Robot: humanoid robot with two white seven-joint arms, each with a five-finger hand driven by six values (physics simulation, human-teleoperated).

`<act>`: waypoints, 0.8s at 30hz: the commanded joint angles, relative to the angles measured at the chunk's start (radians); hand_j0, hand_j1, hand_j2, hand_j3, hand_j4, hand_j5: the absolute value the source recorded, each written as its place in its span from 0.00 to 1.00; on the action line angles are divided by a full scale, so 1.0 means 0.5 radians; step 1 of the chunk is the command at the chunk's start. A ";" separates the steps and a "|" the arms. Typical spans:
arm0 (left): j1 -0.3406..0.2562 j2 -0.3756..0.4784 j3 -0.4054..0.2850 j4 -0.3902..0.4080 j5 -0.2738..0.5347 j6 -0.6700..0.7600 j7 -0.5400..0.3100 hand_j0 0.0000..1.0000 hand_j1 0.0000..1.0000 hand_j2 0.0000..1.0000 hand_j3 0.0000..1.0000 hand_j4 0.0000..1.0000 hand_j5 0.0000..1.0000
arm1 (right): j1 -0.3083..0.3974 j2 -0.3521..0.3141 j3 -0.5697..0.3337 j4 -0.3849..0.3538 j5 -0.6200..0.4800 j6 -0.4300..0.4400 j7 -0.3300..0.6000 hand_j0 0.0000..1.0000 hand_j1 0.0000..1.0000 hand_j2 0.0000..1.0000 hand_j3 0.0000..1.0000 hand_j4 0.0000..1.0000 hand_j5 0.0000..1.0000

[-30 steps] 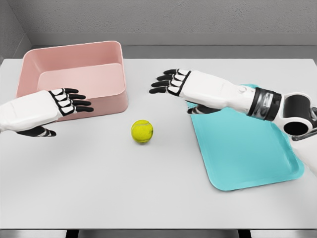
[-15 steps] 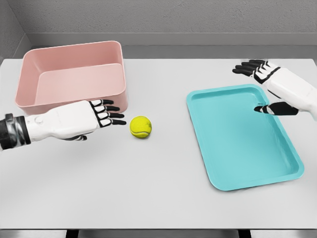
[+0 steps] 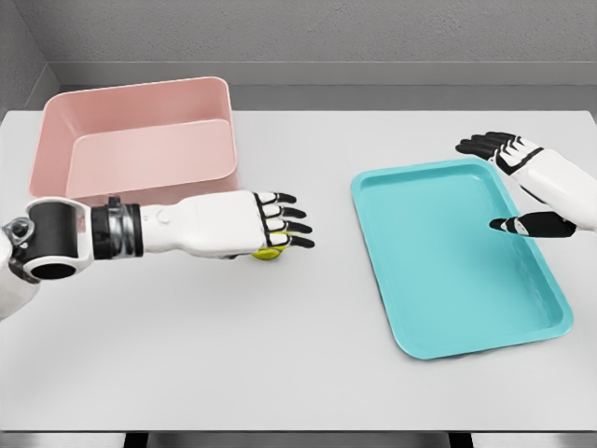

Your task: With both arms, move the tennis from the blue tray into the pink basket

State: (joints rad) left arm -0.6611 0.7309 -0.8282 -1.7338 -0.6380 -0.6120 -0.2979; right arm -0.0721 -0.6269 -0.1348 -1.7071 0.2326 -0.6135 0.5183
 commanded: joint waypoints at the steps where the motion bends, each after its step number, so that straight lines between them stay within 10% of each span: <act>1: -0.003 -0.047 -0.095 0.074 0.024 0.002 0.001 1.00 1.00 1.00 1.00 1.00 1.00 | 0.000 -0.001 0.000 0.003 -0.020 0.005 0.000 1.00 1.00 1.00 1.00 1.00 1.00; 24: -0.129 -0.143 -0.249 0.479 0.331 0.002 0.004 1.00 1.00 1.00 1.00 1.00 1.00 | 0.000 0.002 0.003 0.003 -0.023 0.005 -0.003 1.00 1.00 1.00 1.00 1.00 1.00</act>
State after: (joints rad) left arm -0.7271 0.6478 -0.9474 -1.4963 -0.4865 -0.6123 -0.2967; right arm -0.0736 -0.6251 -0.1325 -1.7063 0.2285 -0.6135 0.5175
